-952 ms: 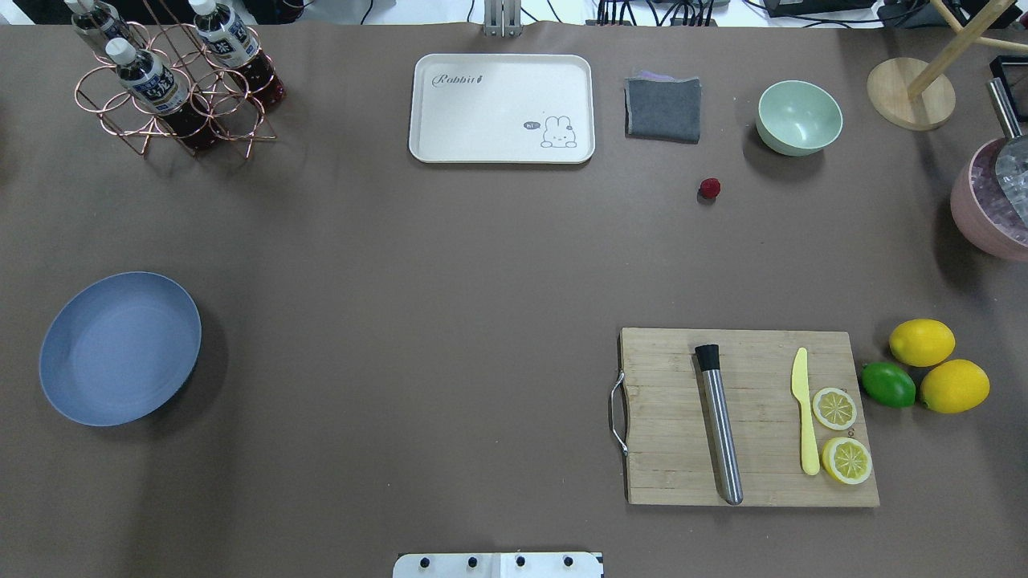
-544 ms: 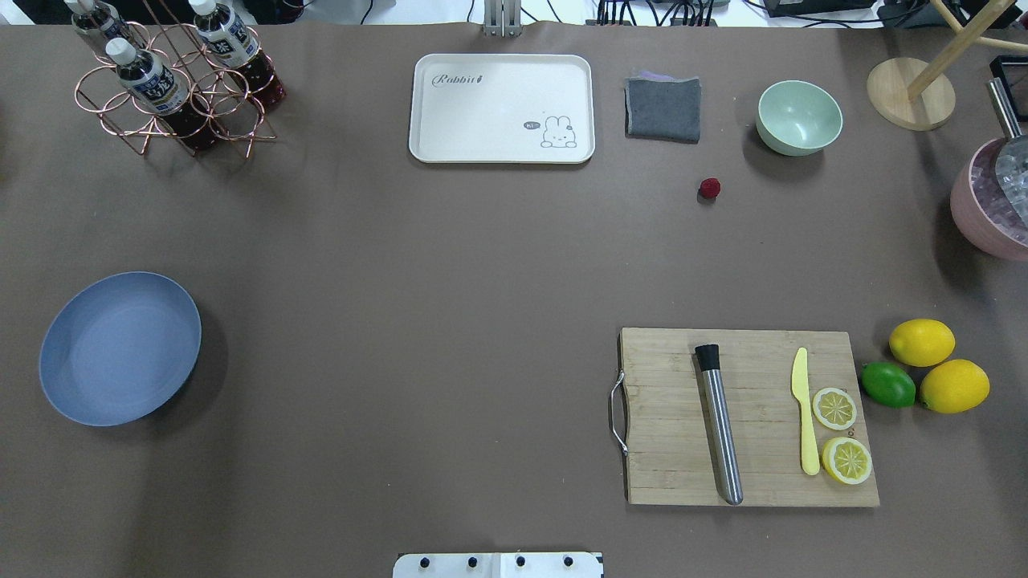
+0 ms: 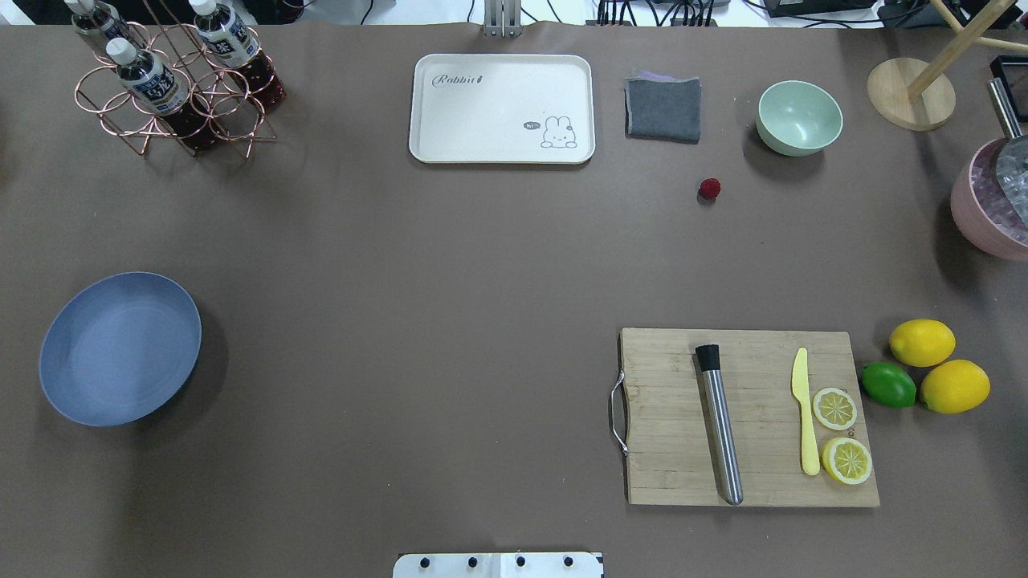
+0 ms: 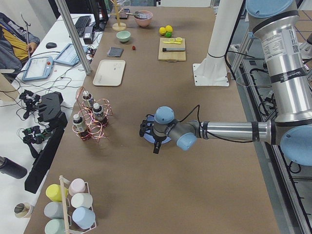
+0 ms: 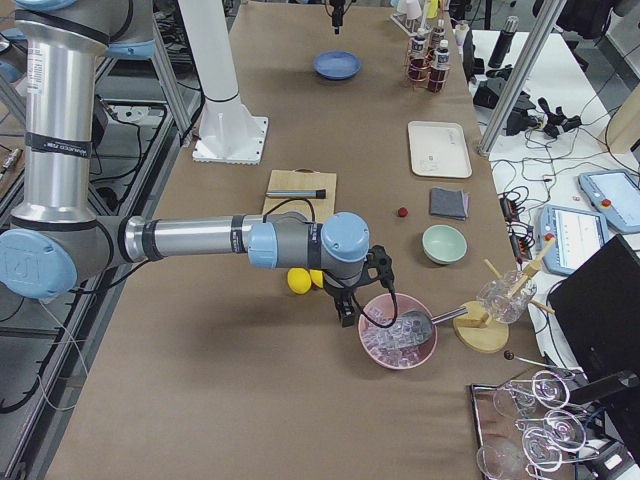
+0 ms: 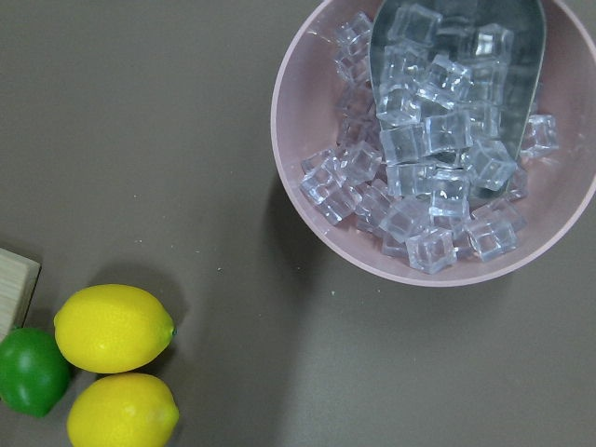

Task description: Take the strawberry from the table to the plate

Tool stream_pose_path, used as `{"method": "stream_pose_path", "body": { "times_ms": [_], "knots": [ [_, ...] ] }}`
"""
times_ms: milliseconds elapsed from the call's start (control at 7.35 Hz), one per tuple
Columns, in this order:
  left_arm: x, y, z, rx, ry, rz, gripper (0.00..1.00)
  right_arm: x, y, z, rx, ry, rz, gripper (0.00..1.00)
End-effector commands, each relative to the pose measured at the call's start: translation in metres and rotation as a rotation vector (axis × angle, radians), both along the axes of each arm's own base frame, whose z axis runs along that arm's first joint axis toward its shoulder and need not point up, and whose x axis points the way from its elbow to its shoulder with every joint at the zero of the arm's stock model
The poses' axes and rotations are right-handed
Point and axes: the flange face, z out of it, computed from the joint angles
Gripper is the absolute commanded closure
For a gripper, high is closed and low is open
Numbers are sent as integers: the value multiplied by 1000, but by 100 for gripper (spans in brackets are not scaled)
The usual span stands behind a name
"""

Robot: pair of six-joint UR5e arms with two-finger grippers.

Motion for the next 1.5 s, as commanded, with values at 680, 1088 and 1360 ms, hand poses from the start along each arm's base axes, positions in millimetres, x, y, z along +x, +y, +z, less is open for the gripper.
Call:
{"method": "stream_pose_path", "body": {
  "times_ms": [680,1088,1360],
  "knots": [
    [53,-13,29,-5,-1,17,34,-1,4,2,15,-6,-2,0],
    [63,-11,22,17,18,40,86,-1,4,2,14,-3,0,0],
    [62,-10,24,15,19,42,100,-1,3,1,17,-3,0,2]
  ]
}}
